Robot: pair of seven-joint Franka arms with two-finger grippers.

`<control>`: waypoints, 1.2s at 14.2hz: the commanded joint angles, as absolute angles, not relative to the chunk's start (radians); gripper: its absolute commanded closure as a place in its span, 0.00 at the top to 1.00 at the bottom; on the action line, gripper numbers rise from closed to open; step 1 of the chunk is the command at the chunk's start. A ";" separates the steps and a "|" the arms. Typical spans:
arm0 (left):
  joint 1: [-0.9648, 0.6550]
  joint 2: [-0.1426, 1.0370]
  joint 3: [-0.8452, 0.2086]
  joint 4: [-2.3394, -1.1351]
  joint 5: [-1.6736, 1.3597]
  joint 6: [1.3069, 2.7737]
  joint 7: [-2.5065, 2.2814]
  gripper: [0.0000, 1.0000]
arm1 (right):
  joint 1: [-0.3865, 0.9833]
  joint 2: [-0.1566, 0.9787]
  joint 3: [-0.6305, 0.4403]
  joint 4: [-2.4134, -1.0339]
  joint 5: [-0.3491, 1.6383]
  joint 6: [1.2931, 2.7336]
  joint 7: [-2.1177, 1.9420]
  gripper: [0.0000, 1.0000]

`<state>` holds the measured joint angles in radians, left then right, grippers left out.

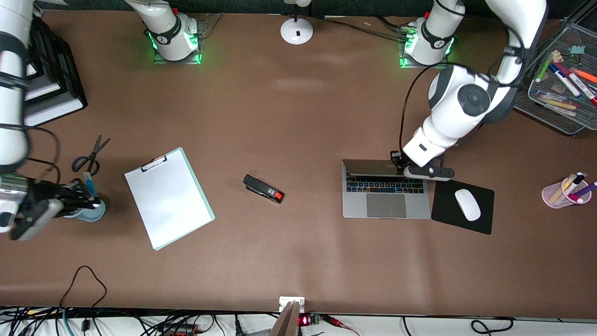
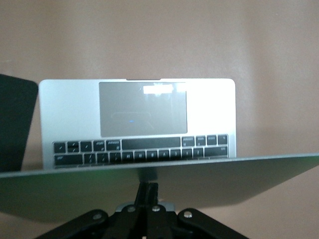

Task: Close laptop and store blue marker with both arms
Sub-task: 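Lower the marker over the cup while the left gripper pushes the lid down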

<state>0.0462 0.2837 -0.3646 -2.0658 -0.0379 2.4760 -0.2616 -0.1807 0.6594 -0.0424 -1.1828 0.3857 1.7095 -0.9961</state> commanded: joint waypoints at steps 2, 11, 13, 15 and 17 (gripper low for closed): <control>0.051 0.385 -0.357 -1.976 0.006 2.525 -0.244 0.00 | -0.242 0.664 -0.029 -1.132 0.481 1.635 -1.127 0.00; 0.055 0.610 -0.356 -1.824 0.109 2.626 -0.247 0.00 | -0.371 0.683 -0.028 -1.120 0.689 1.575 -1.745 0.00; 0.051 0.652 -0.356 -1.815 0.109 2.663 -0.247 0.00 | -0.397 0.695 -0.028 -1.127 0.731 1.575 -1.840 0.00; 0.052 0.689 -0.354 -1.816 0.109 2.723 -0.247 0.00 | -0.426 0.727 -0.029 -1.127 0.800 1.575 -1.952 0.00; 0.045 0.713 -0.328 -1.815 0.117 2.762 -0.245 0.00 | -0.449 0.765 -0.029 -1.127 0.834 1.575 -2.009 0.00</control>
